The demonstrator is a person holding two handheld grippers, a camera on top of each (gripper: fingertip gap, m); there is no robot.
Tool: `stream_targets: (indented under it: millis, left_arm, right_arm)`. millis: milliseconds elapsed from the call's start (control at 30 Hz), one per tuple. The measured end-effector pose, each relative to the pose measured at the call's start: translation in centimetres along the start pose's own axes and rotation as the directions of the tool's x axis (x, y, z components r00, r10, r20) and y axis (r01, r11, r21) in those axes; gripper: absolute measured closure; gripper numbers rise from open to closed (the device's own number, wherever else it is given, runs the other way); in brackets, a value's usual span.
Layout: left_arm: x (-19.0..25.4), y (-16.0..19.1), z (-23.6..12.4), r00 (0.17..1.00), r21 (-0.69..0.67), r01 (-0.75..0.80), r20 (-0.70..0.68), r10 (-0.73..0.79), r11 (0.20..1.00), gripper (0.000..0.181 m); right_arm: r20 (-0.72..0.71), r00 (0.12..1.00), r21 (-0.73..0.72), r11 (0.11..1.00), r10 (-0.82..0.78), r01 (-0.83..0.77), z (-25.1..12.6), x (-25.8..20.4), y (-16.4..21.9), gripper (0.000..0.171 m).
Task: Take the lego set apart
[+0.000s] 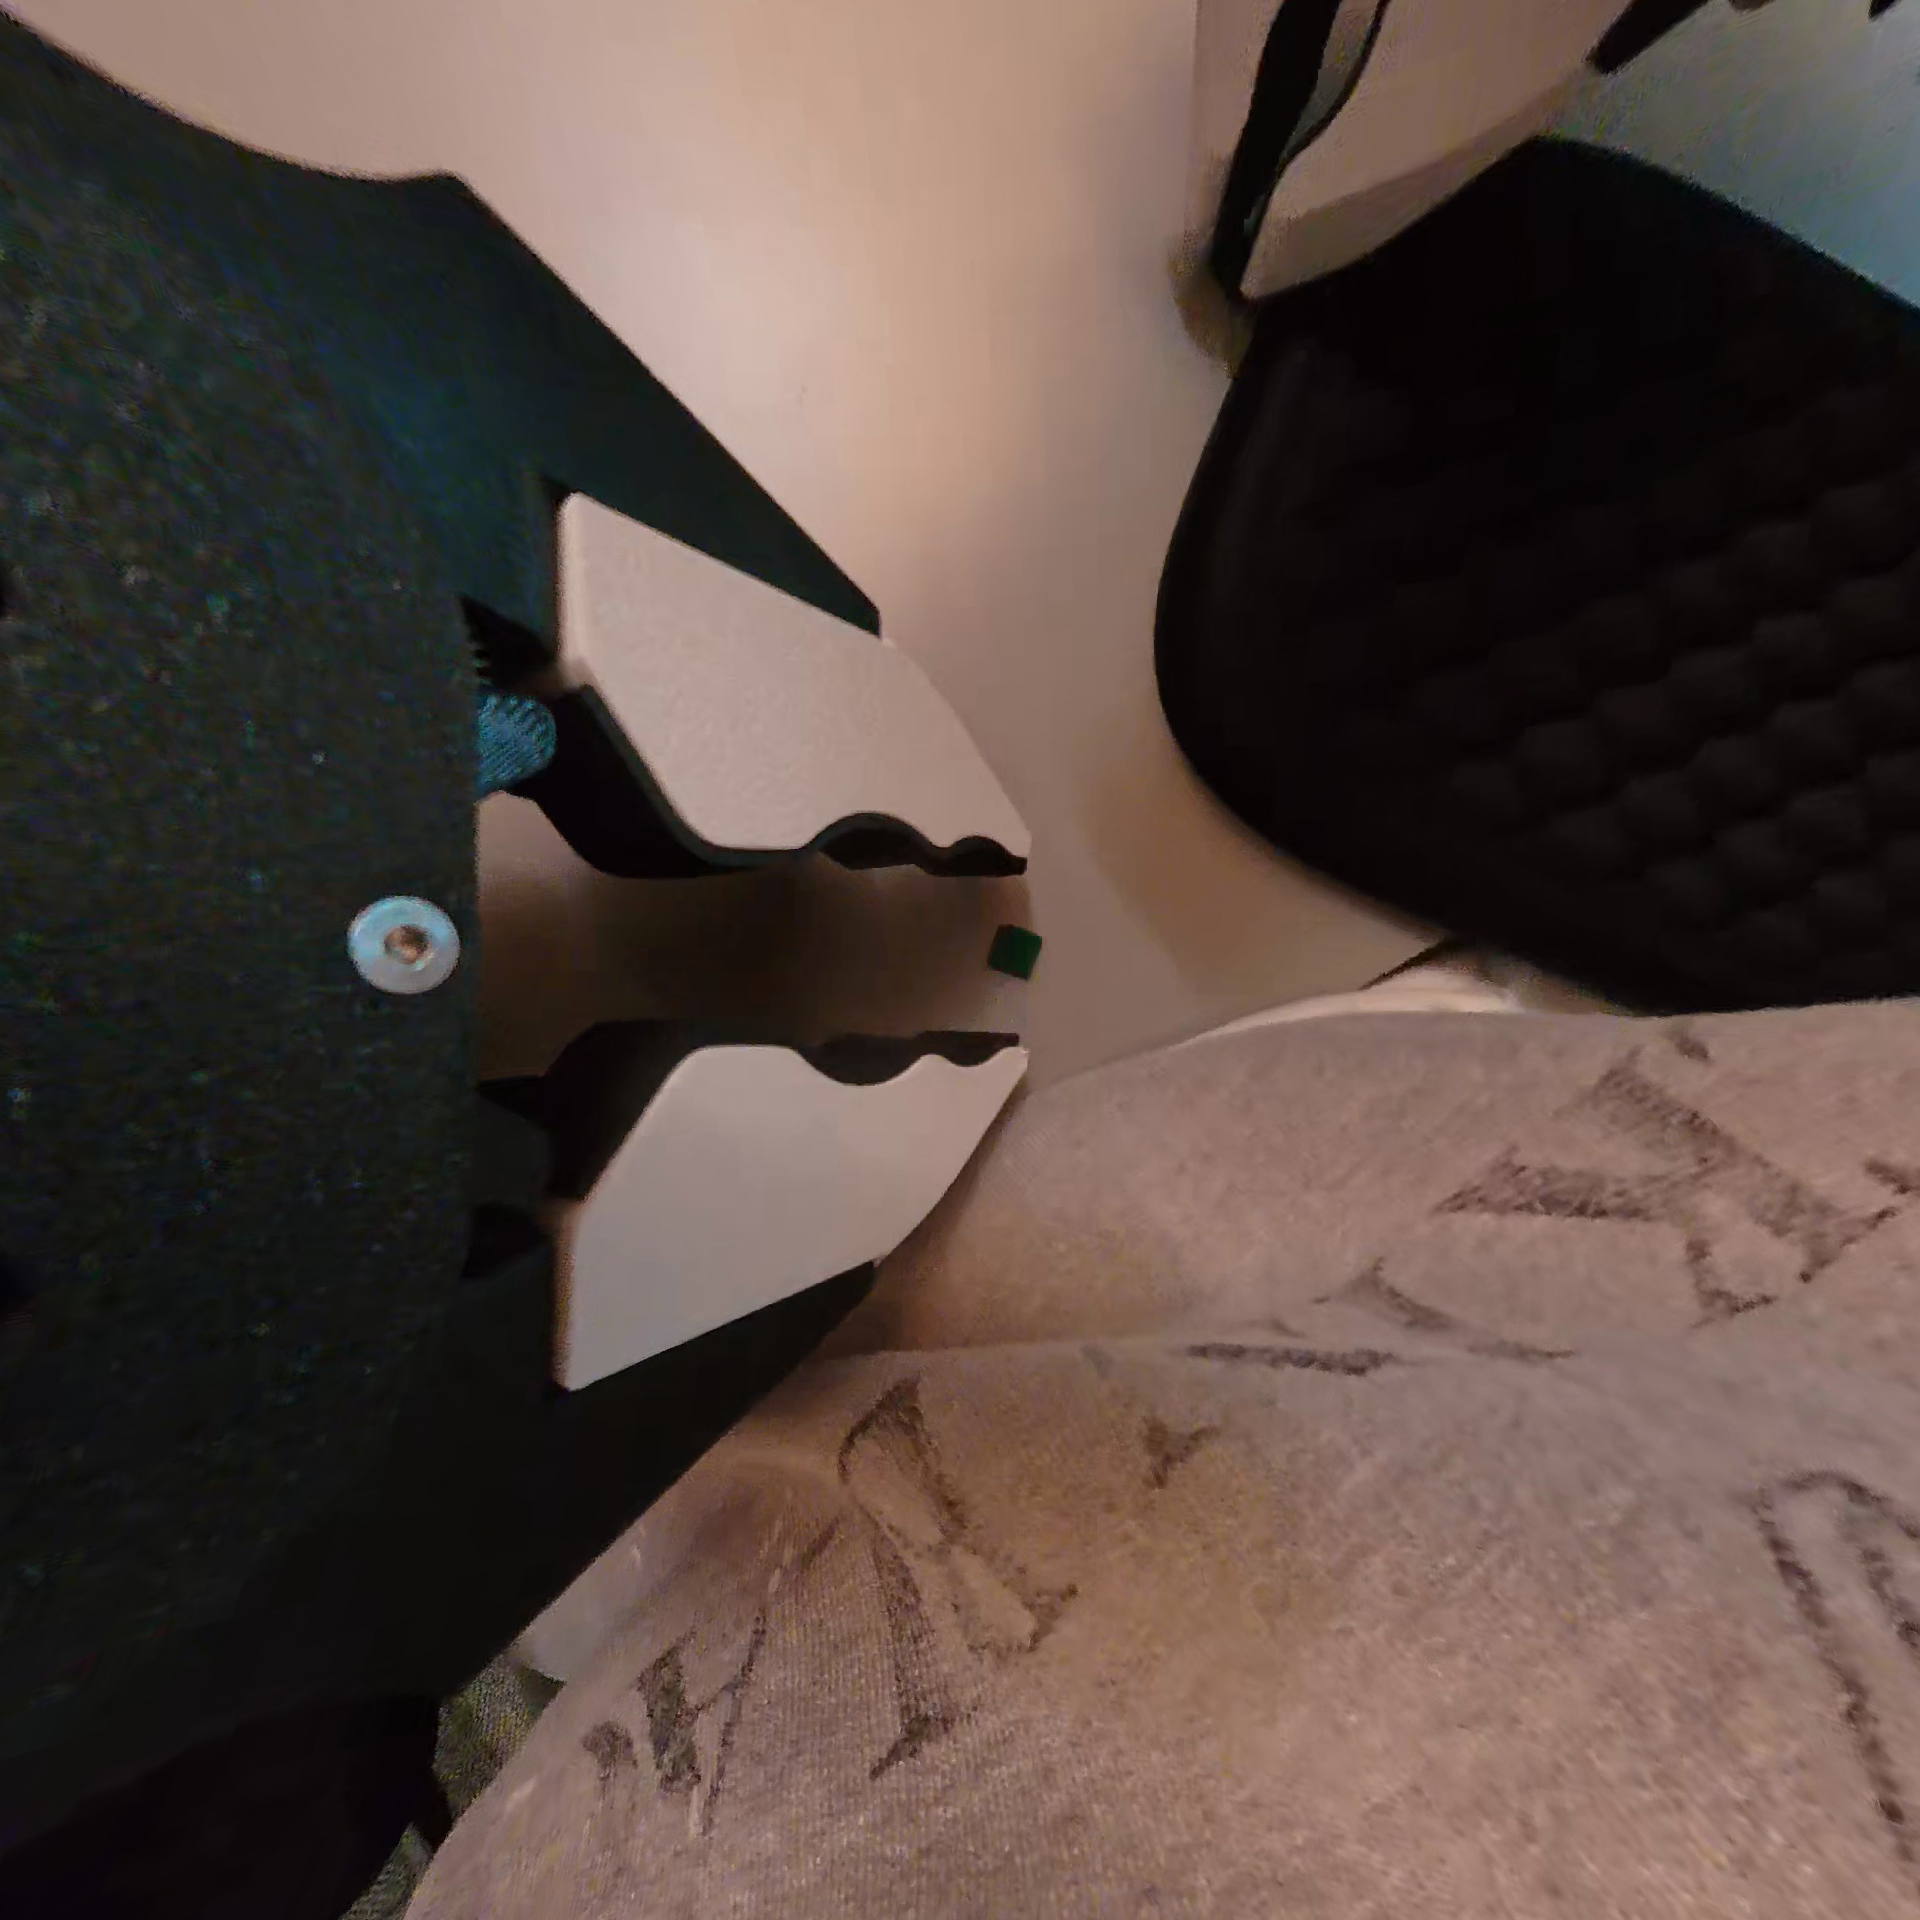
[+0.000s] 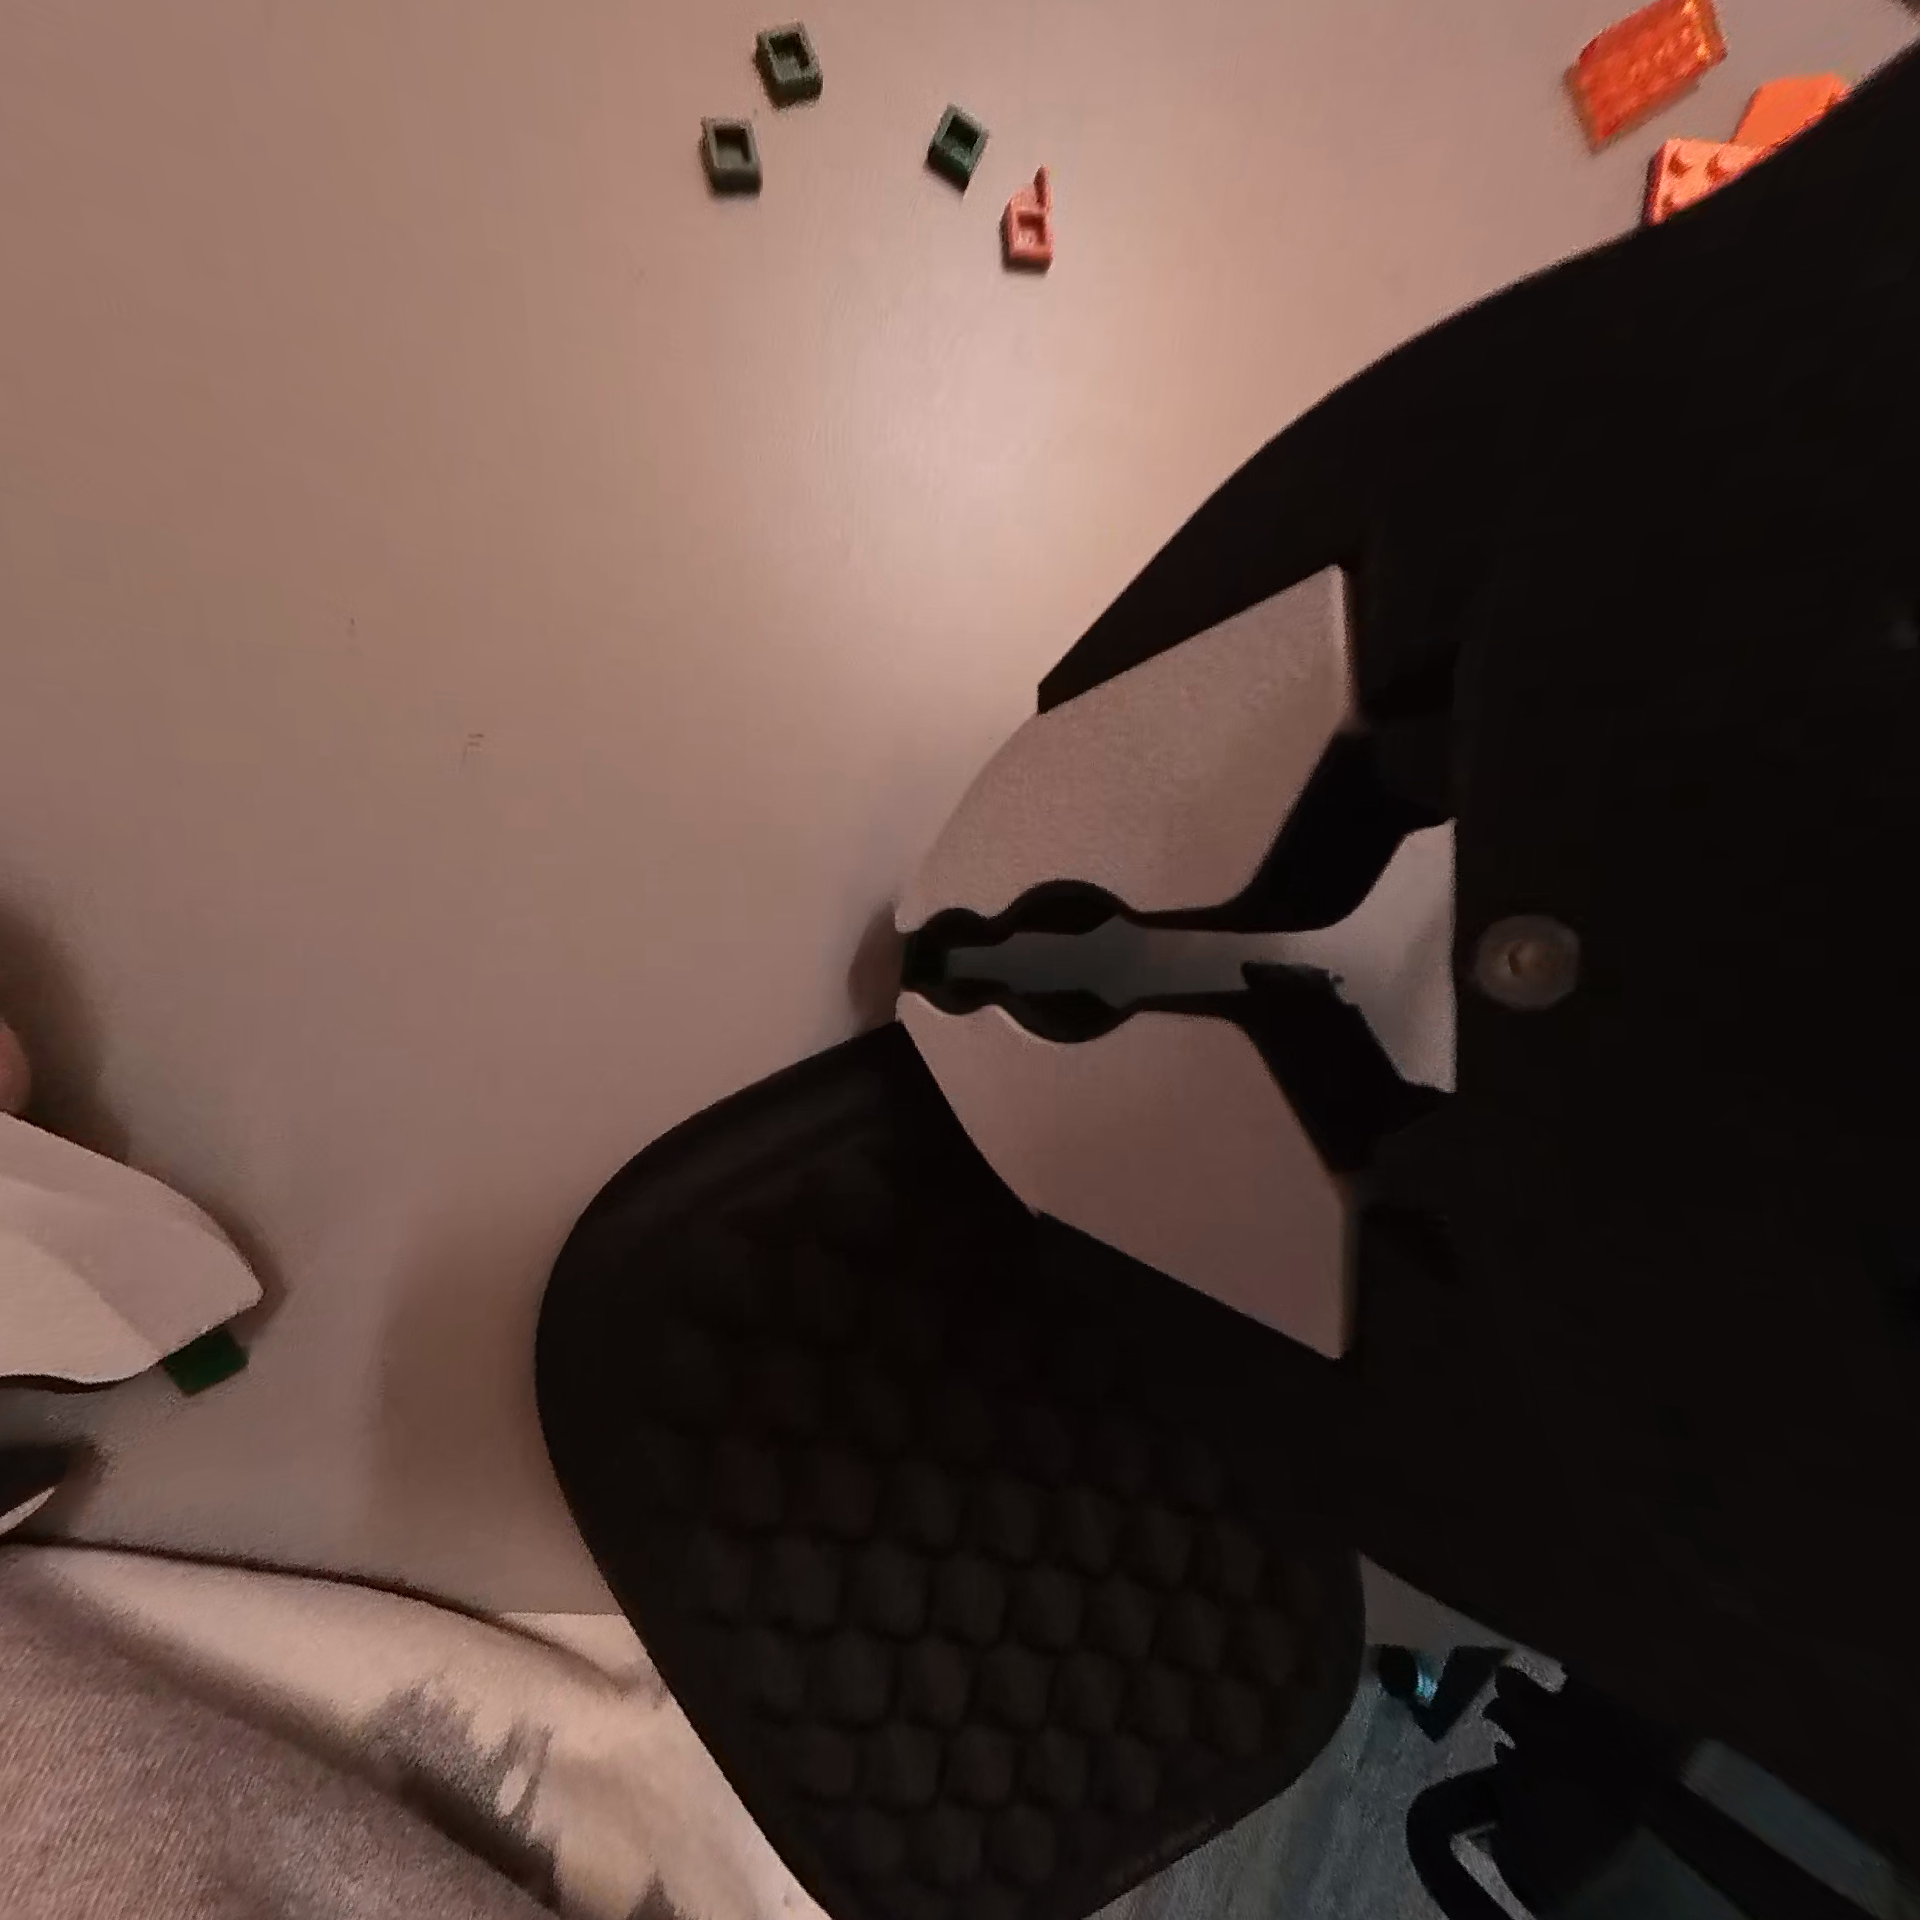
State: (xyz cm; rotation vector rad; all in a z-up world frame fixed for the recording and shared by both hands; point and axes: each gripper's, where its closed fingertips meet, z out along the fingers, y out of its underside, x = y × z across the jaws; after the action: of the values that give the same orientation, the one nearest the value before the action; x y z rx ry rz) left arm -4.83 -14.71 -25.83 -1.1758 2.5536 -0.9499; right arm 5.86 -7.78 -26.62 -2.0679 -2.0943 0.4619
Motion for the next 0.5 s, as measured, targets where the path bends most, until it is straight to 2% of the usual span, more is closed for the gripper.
stream_targets:
  millis: [167,300,500]
  left_arm:
    - [0.2,0.3,0.5,1.0,-0.019,-0.013,0.001,0.013,1.0,0.154]
    - [-0.1,0.2,0.8,1.0,-0.022,-0.024,0.016,0.024,0.999,0.158]
    - [-1.1,0.0,0.9,0.998,-0.029,-0.031,0.055,0.033,0.999,0.171]
  right_arm:
    - [-0.063,0.998,0.016,1.0,0.026,-0.025,-0.1,0.9,0.2,0.171]
    - [-0.077,0.994,0.102,0.992,0.08,-0.072,-0.5,2.2,-0.1,0.171]
    - [-0.156,0.978,0.179,0.978,0.137,-0.109,-2.1,5.1,0.2,0.171]
